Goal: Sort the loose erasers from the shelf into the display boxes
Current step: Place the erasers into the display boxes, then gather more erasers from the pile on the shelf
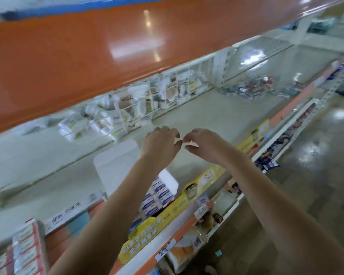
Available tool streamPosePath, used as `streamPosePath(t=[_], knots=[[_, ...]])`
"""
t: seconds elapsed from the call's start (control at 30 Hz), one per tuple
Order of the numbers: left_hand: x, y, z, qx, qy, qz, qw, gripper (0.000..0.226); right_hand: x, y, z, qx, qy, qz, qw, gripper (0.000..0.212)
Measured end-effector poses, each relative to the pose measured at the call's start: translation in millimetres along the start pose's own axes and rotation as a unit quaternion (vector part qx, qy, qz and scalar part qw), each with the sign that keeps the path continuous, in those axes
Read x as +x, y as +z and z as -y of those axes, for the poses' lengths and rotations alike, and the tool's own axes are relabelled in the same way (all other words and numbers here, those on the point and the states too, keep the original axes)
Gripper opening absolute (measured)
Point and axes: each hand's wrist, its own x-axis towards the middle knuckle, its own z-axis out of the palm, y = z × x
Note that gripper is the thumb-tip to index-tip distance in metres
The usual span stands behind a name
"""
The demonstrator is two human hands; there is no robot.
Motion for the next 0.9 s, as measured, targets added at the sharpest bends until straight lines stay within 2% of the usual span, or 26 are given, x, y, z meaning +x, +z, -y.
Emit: streamPosePath(t=[0.13, 0.23, 0.37, 0.53, 0.73, 0.9], knots=[[61, 24, -67, 0.066, 0.079, 0.075, 0.992, 0.036, -5, -21, -79, -0.047, 0.057, -0.003, 0.997, 0.036], [104, 53, -126, 0.083, 0.114, 0.103, 0.985, 0.038, -12, -38, -150, -0.075, 0.09, 0.003, 0.993, 0.039], [167, 89, -201, 0.08, 0.117, 0.108, 0.984, 0.041, -17, -68, -245, -0.125, 0.12, 0.035, 0.984, 0.046], [243, 125, -273, 0.064, 0.091, 0.118, 0.987, 0.045, -11, -92, -349, -0.129, 0.157, 0.032, 0.979, 0.05], [316, 151, -285, 0.005, 0.011, 0.085, 0.996, 0.043, 23, -106, -426, -0.102, 0.143, 0.047, 0.983, 0.048], [361, 171, -270, -0.014, -0.027, 0.059, 0.998, 0.052, 81, -101, -457, -0.087, 0.088, 0.011, 0.992, 0.044]])
